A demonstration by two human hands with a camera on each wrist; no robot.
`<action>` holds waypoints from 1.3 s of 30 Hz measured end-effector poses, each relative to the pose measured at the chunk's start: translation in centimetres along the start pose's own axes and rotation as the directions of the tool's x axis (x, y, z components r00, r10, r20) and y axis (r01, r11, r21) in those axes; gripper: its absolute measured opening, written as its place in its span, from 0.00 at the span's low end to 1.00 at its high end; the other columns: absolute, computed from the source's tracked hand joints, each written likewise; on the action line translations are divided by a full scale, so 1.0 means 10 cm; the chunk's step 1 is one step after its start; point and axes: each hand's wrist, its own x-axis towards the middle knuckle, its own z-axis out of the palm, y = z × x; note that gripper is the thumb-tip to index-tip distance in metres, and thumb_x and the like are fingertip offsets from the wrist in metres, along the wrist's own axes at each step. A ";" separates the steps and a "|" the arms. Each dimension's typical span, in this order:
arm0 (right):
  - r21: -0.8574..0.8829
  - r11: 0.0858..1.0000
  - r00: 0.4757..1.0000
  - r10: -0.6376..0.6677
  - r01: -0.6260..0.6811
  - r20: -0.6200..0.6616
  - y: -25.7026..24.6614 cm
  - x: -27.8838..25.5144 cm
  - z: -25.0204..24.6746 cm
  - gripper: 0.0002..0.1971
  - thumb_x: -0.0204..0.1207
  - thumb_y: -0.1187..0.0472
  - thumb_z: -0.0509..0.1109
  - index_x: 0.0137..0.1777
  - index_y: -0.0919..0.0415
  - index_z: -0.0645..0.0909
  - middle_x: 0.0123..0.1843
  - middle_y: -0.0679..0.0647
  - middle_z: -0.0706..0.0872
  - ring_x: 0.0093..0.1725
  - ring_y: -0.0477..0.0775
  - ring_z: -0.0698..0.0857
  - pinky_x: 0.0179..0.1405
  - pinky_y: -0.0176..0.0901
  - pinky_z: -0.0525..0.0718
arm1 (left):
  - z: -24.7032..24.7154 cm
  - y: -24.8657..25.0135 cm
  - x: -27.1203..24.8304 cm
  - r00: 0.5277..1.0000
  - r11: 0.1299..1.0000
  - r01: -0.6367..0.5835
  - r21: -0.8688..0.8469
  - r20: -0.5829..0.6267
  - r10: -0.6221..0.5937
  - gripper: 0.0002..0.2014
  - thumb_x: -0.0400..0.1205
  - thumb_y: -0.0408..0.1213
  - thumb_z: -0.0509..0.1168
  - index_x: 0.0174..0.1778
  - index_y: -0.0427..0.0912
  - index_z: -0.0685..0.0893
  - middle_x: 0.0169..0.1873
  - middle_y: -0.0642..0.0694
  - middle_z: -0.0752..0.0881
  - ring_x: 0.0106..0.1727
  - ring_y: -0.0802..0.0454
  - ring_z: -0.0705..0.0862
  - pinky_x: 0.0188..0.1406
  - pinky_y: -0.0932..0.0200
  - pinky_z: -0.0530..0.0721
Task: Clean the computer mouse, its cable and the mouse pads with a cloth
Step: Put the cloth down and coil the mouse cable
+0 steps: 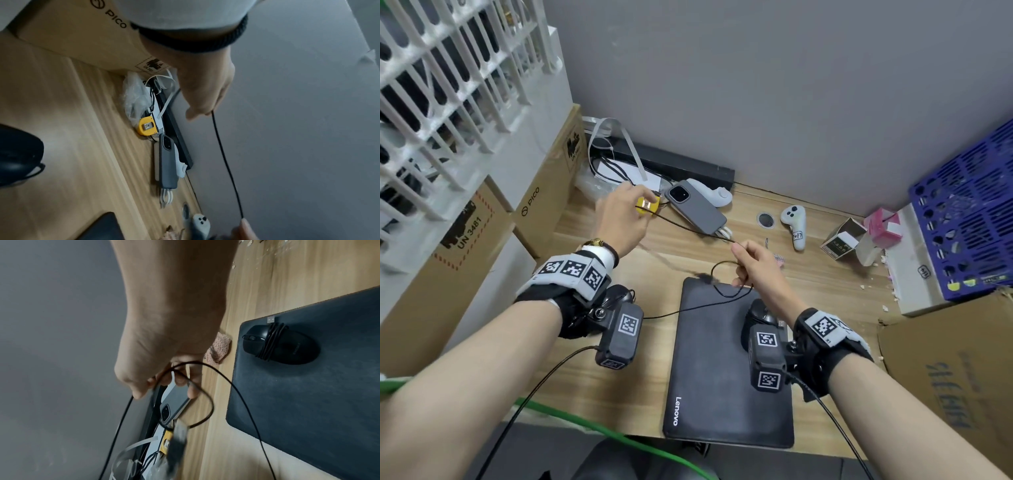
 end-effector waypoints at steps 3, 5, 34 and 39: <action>0.031 0.999 1.000 0.020 -0.019 -0.014 0.01 -0.01 -0.01 0.16 0.83 0.61 0.66 0.36 0.57 0.65 0.29 0.53 0.62 0.26 0.53 0.67 0.23 0.36 0.80 | 0.04 -0.03 0.07 0.898 0.812 0.441 -0.382 0.188 -0.398 0.09 0.85 0.34 0.57 0.56 0.39 0.82 0.38 0.46 0.80 0.37 0.46 0.81 0.47 0.51 0.83; 0.001 0.999 0.998 0.037 -0.037 -0.044 0.06 0.02 0.00 0.18 0.80 0.64 0.68 0.36 0.55 0.62 0.30 0.51 0.61 0.23 0.49 0.65 0.25 0.39 0.79 | 0.06 0.04 0.03 0.699 0.451 0.715 -0.534 0.558 -0.447 0.13 0.89 0.38 0.51 0.58 0.37 0.78 0.28 0.47 0.72 0.22 0.53 0.73 0.29 0.54 0.83; -0.579 0.803 0.800 0.438 -0.142 0.410 0.79 0.25 1.29 0.21 0.84 0.63 0.62 0.76 0.64 0.71 0.74 0.56 0.76 0.74 0.53 0.74 0.72 0.38 0.69 | 0.29 -1.21 -1.25 0.590 0.762 0.645 -0.066 0.677 -0.441 0.43 0.68 0.27 0.77 0.78 0.38 0.63 0.73 0.40 0.73 0.74 0.45 0.73 0.70 0.57 0.70; -0.741 0.663 0.784 0.516 -0.110 0.345 1.05 0.26 1.38 0.16 0.74 0.56 0.68 0.63 0.48 0.77 0.58 0.43 0.81 0.68 0.55 0.77 0.75 0.62 0.68 | 0.50 -1.22 -1.25 0.686 0.885 0.444 0.140 0.583 -0.436 0.46 0.64 0.39 0.80 0.78 0.45 0.65 0.69 0.41 0.70 0.72 0.41 0.71 0.71 0.51 0.70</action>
